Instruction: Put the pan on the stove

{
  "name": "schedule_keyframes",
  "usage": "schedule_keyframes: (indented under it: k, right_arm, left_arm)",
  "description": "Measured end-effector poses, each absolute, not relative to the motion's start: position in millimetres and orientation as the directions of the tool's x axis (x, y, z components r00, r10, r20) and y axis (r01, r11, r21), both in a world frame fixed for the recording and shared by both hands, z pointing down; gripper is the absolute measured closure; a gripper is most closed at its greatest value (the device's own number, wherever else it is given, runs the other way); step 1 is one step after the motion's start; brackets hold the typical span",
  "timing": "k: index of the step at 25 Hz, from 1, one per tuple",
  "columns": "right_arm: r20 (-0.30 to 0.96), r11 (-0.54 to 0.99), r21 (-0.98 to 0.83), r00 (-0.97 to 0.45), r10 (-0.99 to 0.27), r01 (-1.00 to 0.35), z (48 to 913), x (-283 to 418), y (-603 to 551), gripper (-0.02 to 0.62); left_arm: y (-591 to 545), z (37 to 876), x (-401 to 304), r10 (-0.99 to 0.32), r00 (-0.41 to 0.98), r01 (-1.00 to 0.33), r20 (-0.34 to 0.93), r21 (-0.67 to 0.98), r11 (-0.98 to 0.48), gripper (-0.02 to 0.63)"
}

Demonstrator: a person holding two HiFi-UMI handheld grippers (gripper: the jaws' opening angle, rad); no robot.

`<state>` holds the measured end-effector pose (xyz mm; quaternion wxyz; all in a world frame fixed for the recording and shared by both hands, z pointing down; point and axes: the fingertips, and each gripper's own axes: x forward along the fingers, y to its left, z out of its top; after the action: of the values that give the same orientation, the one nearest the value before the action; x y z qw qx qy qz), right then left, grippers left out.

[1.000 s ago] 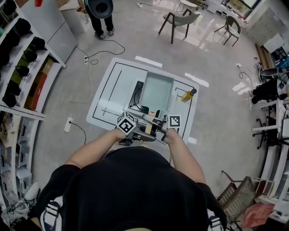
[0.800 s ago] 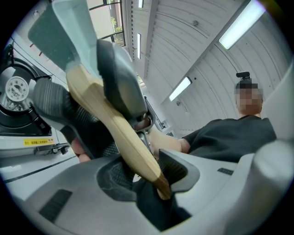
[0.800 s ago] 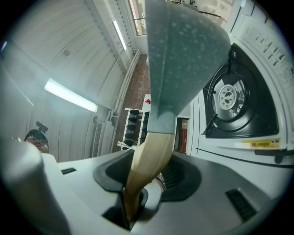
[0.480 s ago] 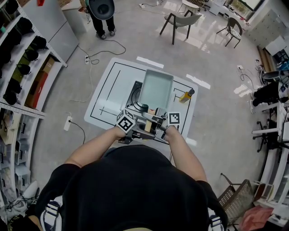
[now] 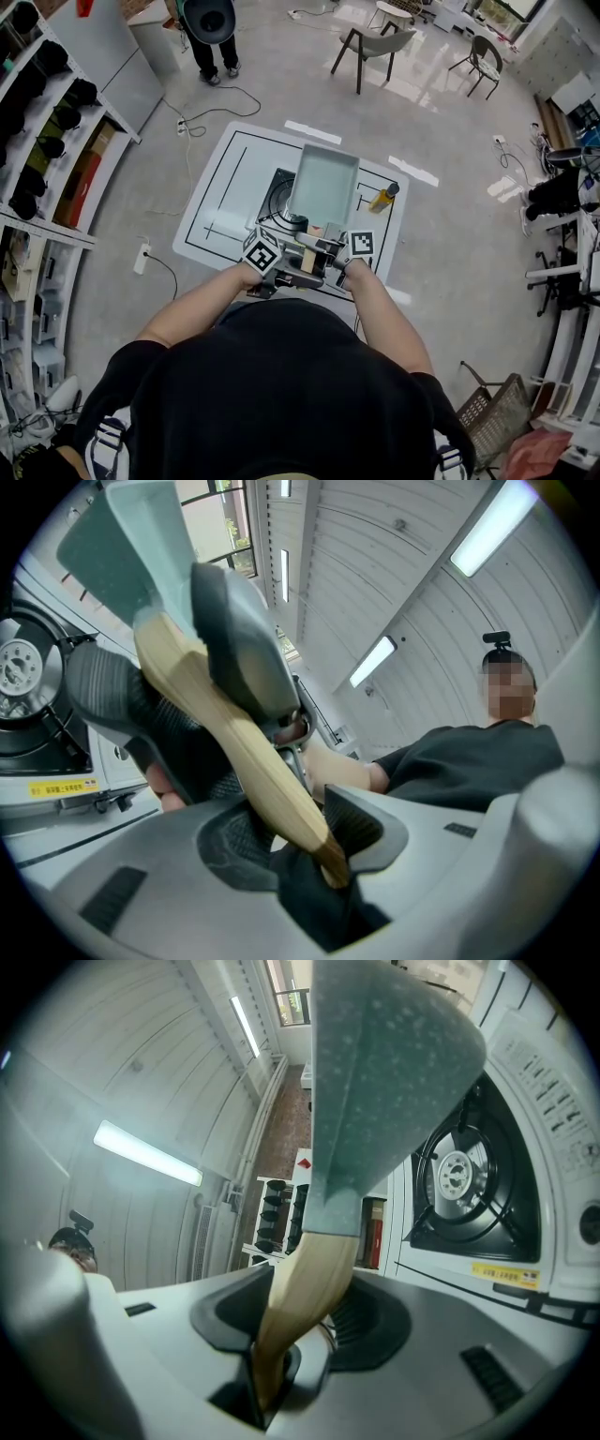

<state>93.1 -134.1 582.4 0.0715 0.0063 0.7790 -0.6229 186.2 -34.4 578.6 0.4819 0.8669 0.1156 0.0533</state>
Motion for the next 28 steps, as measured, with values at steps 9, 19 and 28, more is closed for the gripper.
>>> schedule_keyframes:
  k: [9, 19, 28]
  right_arm:
    - [-0.094, 0.226, -0.971, -0.993, -0.072, 0.076, 578.3, 95.1, -133.7, 0.420]
    - [-0.081, 0.214, -0.975, -0.993, -0.092, 0.060, 573.5, 81.0, -132.9, 0.422]
    - [-0.071, 0.212, -0.977, -0.988, -0.140, 0.040, 572.9, 56.4, -137.2, 0.423]
  left_arm:
    - [-33.8, 573.4, 187.6, 0.260, 0.965, 0.154, -0.017, 0.843, -0.515, 0.451]
    - [-32.3, 566.8, 171.8, 0.261, 0.965, 0.169, -0.030, 0.834, -0.526, 0.451]
    - [-32.3, 564.0, 143.1, 0.302, 0.952, 0.204, -0.046, 0.832, -0.516, 0.451]
